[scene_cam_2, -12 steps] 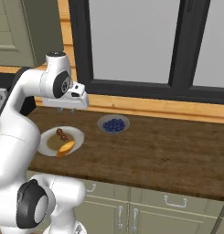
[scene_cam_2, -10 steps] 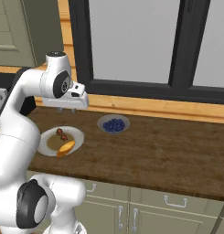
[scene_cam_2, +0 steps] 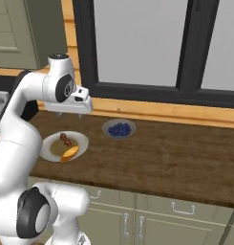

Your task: Pick up the kebab skewer and baguette bread, and place them inside the toaster oven. Close the toaster oven door and start by setting the timer.

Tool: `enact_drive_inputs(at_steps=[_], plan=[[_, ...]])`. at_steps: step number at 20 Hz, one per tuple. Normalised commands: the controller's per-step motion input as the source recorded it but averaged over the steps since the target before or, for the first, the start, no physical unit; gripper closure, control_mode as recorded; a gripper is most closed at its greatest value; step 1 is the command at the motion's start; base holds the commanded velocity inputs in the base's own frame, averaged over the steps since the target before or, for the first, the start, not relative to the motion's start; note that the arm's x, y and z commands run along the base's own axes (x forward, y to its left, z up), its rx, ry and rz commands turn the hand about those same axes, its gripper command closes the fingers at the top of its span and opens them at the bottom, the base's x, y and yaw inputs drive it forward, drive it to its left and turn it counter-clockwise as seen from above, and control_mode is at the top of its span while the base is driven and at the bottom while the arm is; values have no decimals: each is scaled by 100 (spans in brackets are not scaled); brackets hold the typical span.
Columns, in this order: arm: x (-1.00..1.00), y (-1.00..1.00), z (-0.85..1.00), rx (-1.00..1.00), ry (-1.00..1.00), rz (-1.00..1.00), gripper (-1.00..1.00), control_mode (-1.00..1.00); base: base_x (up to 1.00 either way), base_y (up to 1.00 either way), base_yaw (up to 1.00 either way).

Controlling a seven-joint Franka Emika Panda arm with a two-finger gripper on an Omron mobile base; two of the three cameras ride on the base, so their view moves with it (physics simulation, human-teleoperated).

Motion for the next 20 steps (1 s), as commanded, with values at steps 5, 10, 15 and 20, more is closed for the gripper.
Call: enact_drive_inputs(at_steps=[5, 10, 15, 20], plan=[[0, 0, 0, 0, 0, 0, -100, 100, -30, 44, 0], [0, 0, 0, 0, 0, 0, -100, 100, 0, 68, 0], [0, 0, 0, 0, 0, 0, -100, 100, 10, 45, 0], [0, 0, 0, 0, 0, 0, -100, 100, 32, 50, 0]])
